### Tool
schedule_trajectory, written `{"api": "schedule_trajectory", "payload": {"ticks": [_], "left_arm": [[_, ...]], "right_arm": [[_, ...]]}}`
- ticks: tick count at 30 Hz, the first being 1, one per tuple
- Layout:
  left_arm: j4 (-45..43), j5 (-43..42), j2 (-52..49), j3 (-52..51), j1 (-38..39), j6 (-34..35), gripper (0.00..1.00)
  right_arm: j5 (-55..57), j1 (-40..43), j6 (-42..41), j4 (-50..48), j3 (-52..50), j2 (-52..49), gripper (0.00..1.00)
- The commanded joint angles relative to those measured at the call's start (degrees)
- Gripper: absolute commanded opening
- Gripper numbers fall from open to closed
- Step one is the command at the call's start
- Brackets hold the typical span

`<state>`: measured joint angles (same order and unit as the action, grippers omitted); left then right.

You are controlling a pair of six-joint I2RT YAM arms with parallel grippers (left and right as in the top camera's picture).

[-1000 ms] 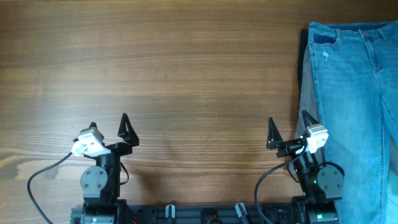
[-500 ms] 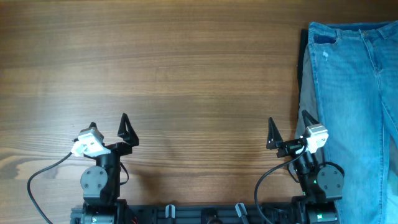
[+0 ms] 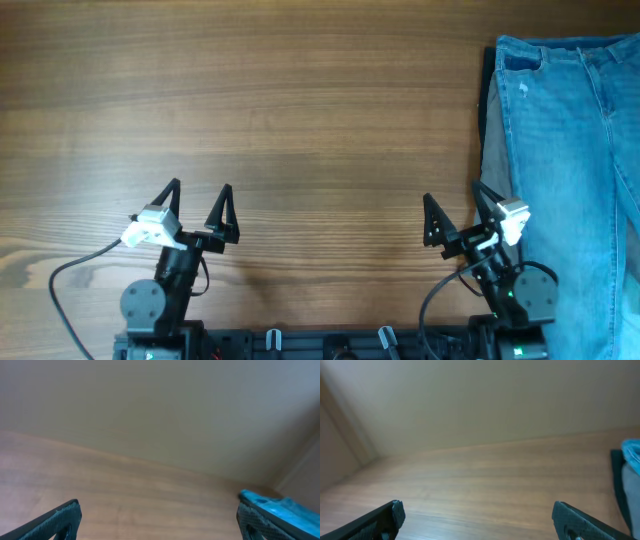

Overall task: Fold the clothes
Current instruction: 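Reach the right gripper to the waistband of the light-blue jeans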

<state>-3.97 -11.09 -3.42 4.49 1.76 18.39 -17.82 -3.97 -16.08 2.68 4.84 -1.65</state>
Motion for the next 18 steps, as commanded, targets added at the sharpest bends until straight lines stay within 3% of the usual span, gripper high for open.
{"api": "schedule_trajectory", "payload": {"ticks": [1, 9, 12, 18], "left_arm": [[5.2, -2.3, -3.1, 10.6, 0.0, 0.1, 1.00], [25.2, -1.7, -24.1, 34.9, 0.0, 0.0, 1.00], [38.4, -1.7, -39.3, 50.7, 0.0, 0.0, 1.00], [54.0, -1.7, -56.6, 68.5, 0.0, -0.2, 1.00]], "right_arm": [[-3.6, -0.1, 1.4, 5.1, 9.6, -2.4, 1.00], [-3.4, -0.1, 2.6, 24.2, 30.2, -24.2, 1.00], [-2.6, -0.1, 3.2, 35.9, 44.6, -42.8, 1.00], [-3.4, -0.1, 2.6, 48.7, 65.0, -66.3, 1.00]]}}
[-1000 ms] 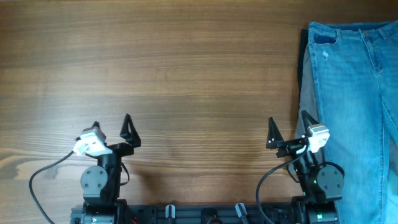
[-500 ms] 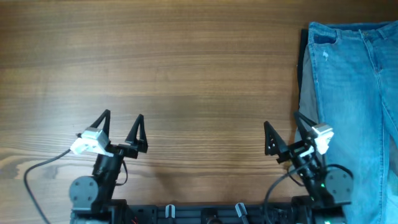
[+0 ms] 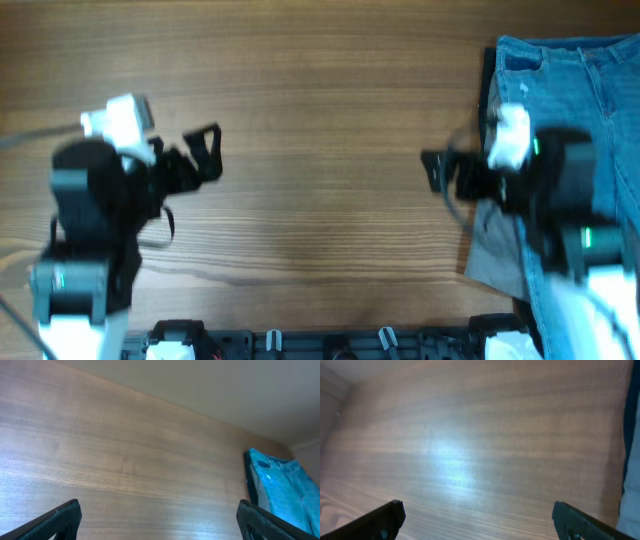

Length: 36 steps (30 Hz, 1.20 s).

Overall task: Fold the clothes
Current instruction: 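Reach the right gripper to the waistband of the light-blue jeans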

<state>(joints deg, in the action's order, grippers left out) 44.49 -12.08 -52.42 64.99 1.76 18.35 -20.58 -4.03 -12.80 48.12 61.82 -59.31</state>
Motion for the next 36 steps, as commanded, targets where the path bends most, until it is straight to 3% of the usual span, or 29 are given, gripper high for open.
{"api": "schedule_trajectory", "payload": {"ticks": [1, 5, 10, 17, 24, 31, 36], "left_arm": [[6.5, -0.8, -9.5, 9.5, 0.0, -0.1, 1.00], [7.0, -3.6, -13.5, 11.2, 0.0, -0.1, 1.00], [8.4, -5.1, -14.4, 11.1, 0.0, -0.1, 1.00], [8.7, -5.1, -14.3, 11.1, 0.0, -0.1, 1.00], [8.8, -5.1, -14.3, 11.1, 0.0, -0.1, 1.00], [8.8, -5.0, -14.3, 11.1, 0.0, -0.1, 1.00], [9.0, -5.0, -14.3, 11.1, 0.0, -0.1, 1.00]], "right_arm": [[-0.9, 0.0, -1.7, 4.5, 9.9, -11.6, 1.00], [1.3, 0.4, 0.6, 1.4, 14.6, -20.5, 1.00], [20.6, 3.0, -10.1, -4.6, 15.4, -27.0, 0.94], [37.1, 7.8, -11.2, -10.9, 15.4, -36.4, 0.86], [37.2, 13.1, -11.0, -15.4, 15.4, -46.5, 0.69], [33.8, 15.5, -7.3, -16.9, 15.4, -53.0, 0.59], [24.6, 15.5, -2.2, -17.1, 15.4, -55.3, 0.53]]}}
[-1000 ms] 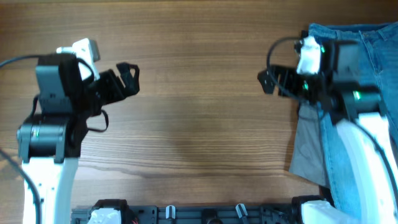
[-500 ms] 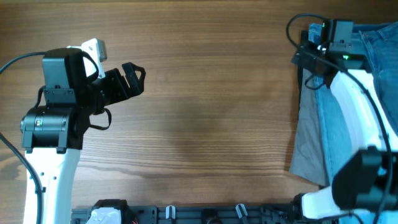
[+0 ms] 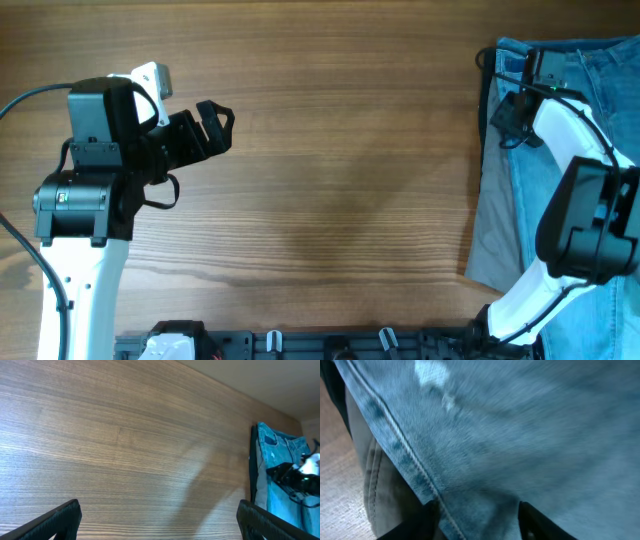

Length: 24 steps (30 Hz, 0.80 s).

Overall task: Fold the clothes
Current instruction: 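Reach the right gripper to the waistband of the light-blue jeans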

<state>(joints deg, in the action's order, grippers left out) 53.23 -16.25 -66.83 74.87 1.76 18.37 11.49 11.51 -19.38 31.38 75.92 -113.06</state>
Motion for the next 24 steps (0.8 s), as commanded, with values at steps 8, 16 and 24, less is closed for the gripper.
{"api": "schedule_trajectory", "payload": {"ticks": [8, 16, 24], "left_arm": [[1.7, -0.9, 0.1, 1.3, 0.0, 0.1, 1.00], [1.7, -0.9, 0.1, 1.3, 0.0, 0.1, 1.00], [1.7, -0.9, 0.1, 1.3, 0.0, 0.1, 1.00]], "right_arm": [[-2.2, 0.5, 2.1, -0.2, 1.3, -1.6, 0.04], [1.7, 3.5, 1.2, -0.5, 1.7, 6.6, 0.04], [-10.9, 3.5, 7.3, 0.2, 1.7, 12.0, 0.04]]}}
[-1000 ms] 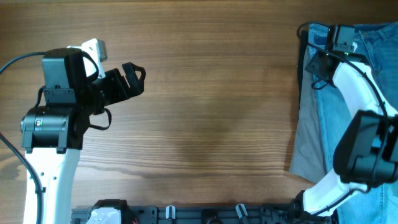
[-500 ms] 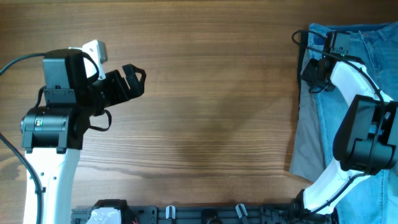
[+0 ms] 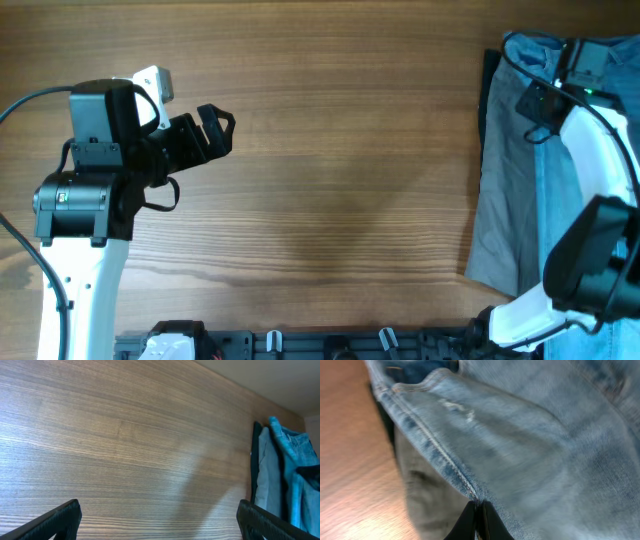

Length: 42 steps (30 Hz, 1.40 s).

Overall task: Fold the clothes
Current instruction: 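Reach the right gripper to the waistband of the light-blue jeans, then grasp the jeans waistband with the right gripper and drag it leftward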

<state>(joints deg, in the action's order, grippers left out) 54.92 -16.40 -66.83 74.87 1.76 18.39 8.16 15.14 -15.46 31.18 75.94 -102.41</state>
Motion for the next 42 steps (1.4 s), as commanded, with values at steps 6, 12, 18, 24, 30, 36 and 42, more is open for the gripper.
{"api": "schedule_trajectory", "payload": {"ticks": [6, 12, 18, 24, 30, 36, 42], "left_arm": [[0.0, -0.7, 0.2, 1.3, 0.0, 0.1, 1.00], [-0.1, -0.7, 2.4, 1.3, -0.1, 0.1, 1.00], [-3.2, -0.5, 8.5, 1.3, -0.9, 0.6, 1.00], [-6.3, 2.9, 15.8, 1.3, -4.0, 0.5, 1.00], [-7.8, 4.0, 18.4, 1.3, -4.7, 0.5, 1.00], [-8.0, 3.6, 13.2, 1.3, -3.8, 0.5, 1.00], [-11.5, 3.3, -1.2, 1.3, 1.7, -0.2, 1.00]], "right_arm": [[-17.4, -0.5, 7.8, 1.0, 2.1, 5.9, 0.04], [-26.8, -6.1, 9.9, 2.8, 4.7, 19.3, 0.04], [-26.8, -26.9, 6.7, 7.2, 4.7, 28.7, 0.04], [-16.0, -56.0, 3.5, 11.9, 4.2, 24.5, 0.22], [10.3, -66.1, 0.5, 16.5, 4.8, 23.7, 0.57], [14.7, -60.6, -4.4, 19.1, 7.5, 28.4, 0.63], [9.2, -49.2, -9.6, 19.2, 8.0, 33.4, 0.67]]}}
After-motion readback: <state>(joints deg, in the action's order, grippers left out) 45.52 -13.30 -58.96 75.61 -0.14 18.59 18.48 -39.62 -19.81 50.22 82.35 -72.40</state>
